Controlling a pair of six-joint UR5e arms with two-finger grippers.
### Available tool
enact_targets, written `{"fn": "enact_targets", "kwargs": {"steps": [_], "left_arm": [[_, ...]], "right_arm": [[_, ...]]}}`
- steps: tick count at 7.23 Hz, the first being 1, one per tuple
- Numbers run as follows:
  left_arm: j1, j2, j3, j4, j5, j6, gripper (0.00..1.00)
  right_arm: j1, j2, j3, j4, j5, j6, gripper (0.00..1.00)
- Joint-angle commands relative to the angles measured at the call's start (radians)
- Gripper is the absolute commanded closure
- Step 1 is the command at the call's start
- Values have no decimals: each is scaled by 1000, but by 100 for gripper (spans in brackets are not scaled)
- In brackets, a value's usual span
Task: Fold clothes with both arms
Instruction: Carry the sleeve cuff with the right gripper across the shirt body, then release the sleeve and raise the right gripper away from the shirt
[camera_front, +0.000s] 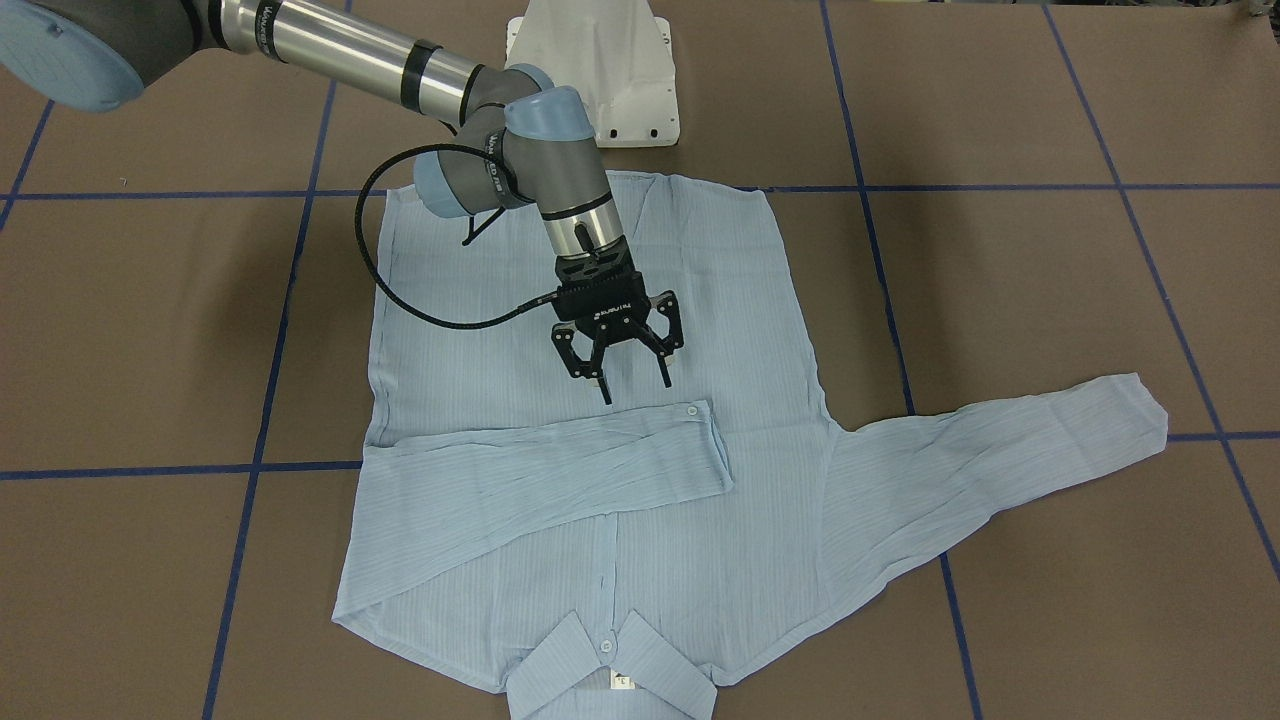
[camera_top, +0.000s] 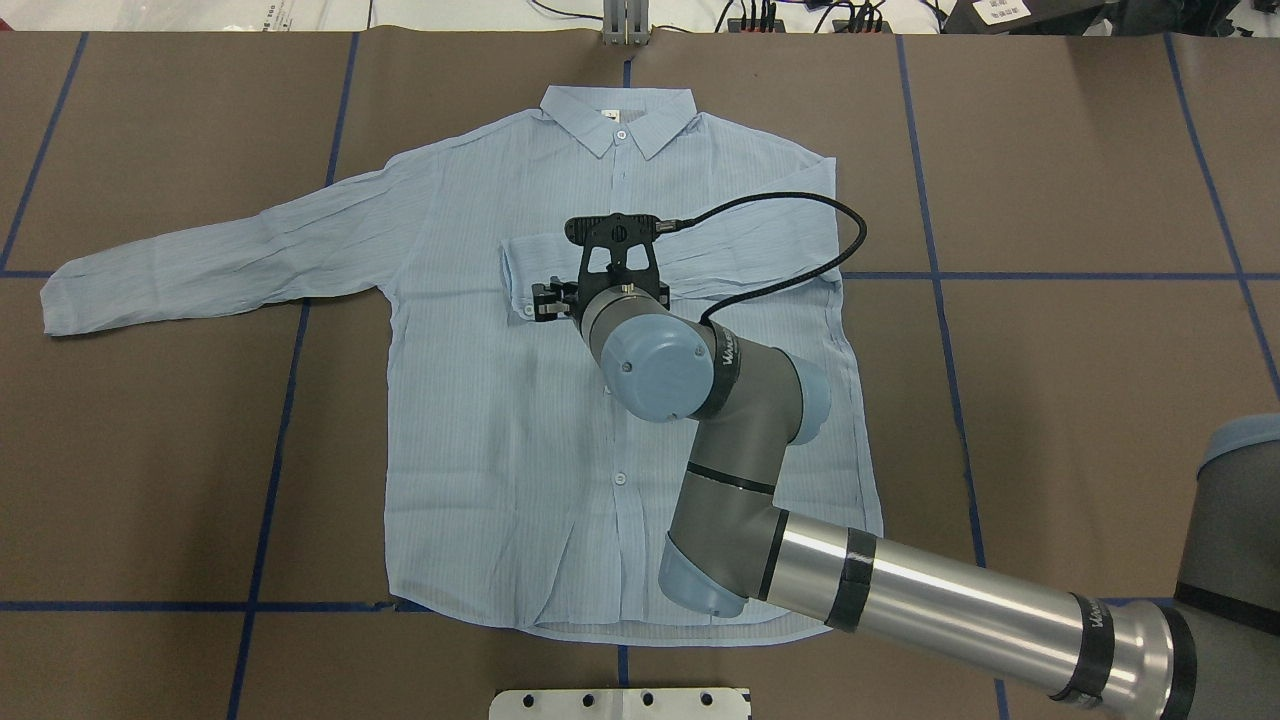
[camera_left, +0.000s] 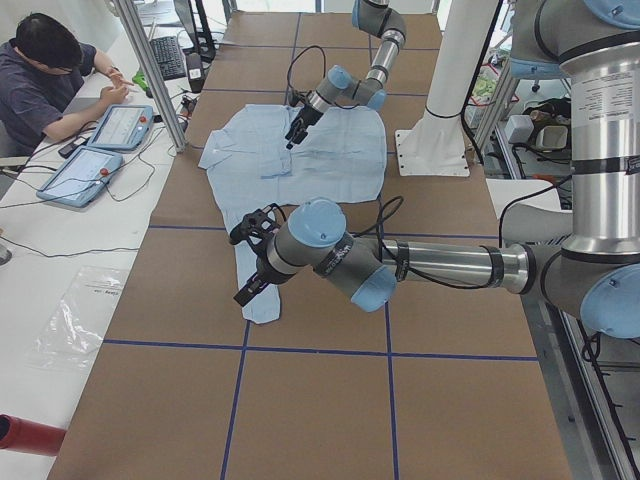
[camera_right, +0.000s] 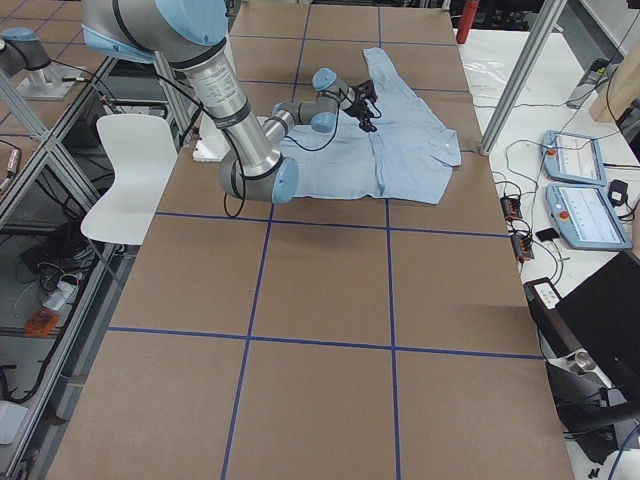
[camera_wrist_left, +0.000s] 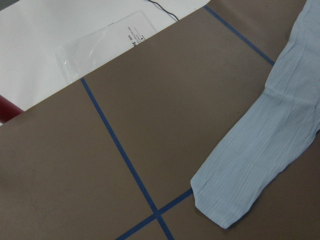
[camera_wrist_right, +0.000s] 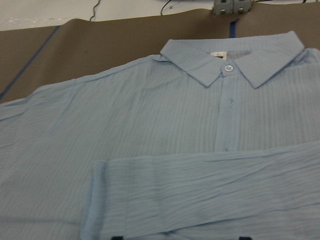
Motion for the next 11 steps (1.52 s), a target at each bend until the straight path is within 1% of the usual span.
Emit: {"fn": "enact_targets", "kwargs": {"steps": [1,2,3,4,5,6,7,8,9,10,11], "left_arm": [[6,-5,-3,-49,-8,1,0],[77,-7,-2,-104,-12,-3,0],[125,-9,25,-110,-9,-58,0],[160,-9,68,-177,1,-177,0],[180,-9,139,-298,5,-292,0],[202,-10,220,-436,73,-410,0],[246,-12,255,-539,154,-616,3],[330,-10,274,-584,254,-735,6],[419,-12,297,-633,358,-815,6],[500,-25,344,-703,442,-918,6],[559,-63,421,-759,498,-948,6]], "right_arm": [[157,12,116,-323,206,2,0],[255,14,145,-389,398,-16,0],[357,-14,221,-444,532,-63,0],[444,-38,325,-567,667,-182,0],[502,-111,448,-664,692,-305,0],[586,-214,501,-661,791,-402,0],[707,-298,519,-647,918,-509,0],[784,-386,521,-635,971,-671,0],[841,-456,521,-630,975,-791,0],[883,-533,521,-600,993,-859,0],[906,-605,520,-513,998,-881,0]]}}
